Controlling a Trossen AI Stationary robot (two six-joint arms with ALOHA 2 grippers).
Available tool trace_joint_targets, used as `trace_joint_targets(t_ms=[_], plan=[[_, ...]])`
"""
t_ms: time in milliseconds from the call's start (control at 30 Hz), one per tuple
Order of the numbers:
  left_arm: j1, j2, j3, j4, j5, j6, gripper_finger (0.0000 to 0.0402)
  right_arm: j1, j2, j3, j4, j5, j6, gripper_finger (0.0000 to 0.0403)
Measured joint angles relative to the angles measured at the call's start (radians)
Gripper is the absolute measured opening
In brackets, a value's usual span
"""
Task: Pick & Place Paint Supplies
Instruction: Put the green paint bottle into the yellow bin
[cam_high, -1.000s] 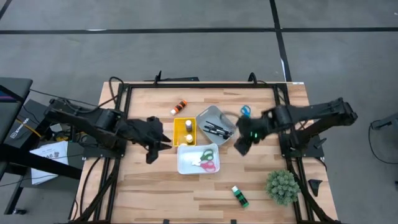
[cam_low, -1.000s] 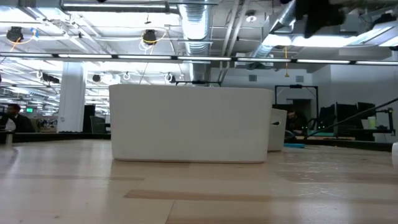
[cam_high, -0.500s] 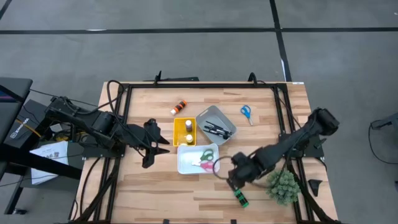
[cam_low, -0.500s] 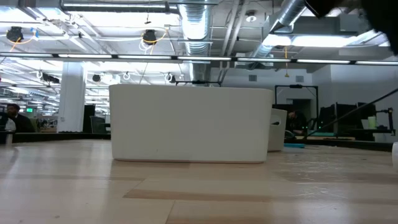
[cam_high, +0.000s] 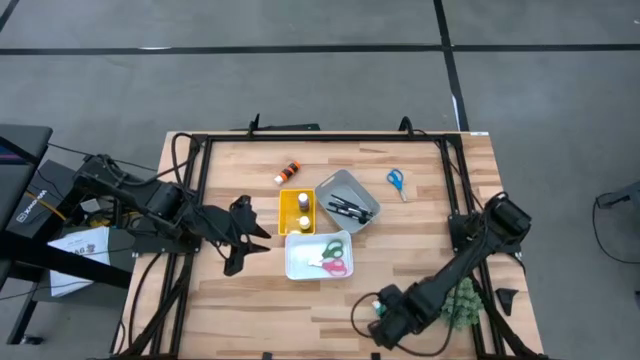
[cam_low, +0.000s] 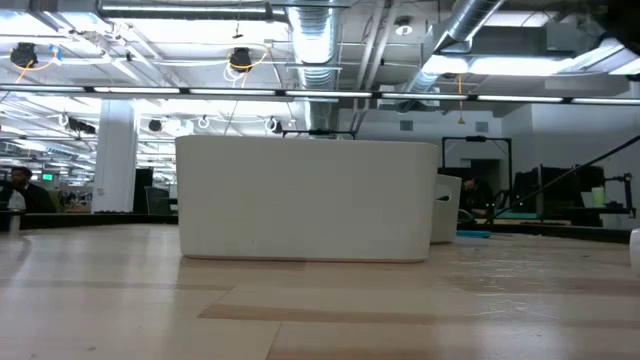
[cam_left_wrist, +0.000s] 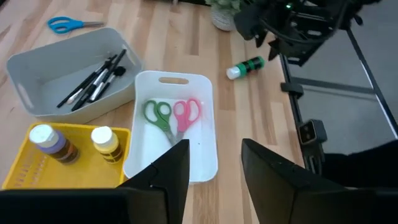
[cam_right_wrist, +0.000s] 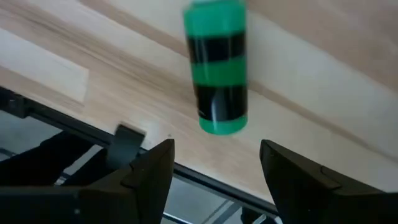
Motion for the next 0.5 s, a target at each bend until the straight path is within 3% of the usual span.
trace_joint_targets(t_ms=[233, 500], plan=[[-0.029, 0.0, 0.0, 0.006, -0.002, 0.005, 0.0128, 0.027, 0.009, 0.0, 0.003, 0.042, 0.073, 0.0233], [-0.03, 0.0, 0.0, 0.013, -0.006, 0.008, 0.0122, 0.018, 0.052, -0.001, 0.02, 0.054, 0.027, 0.0233]])
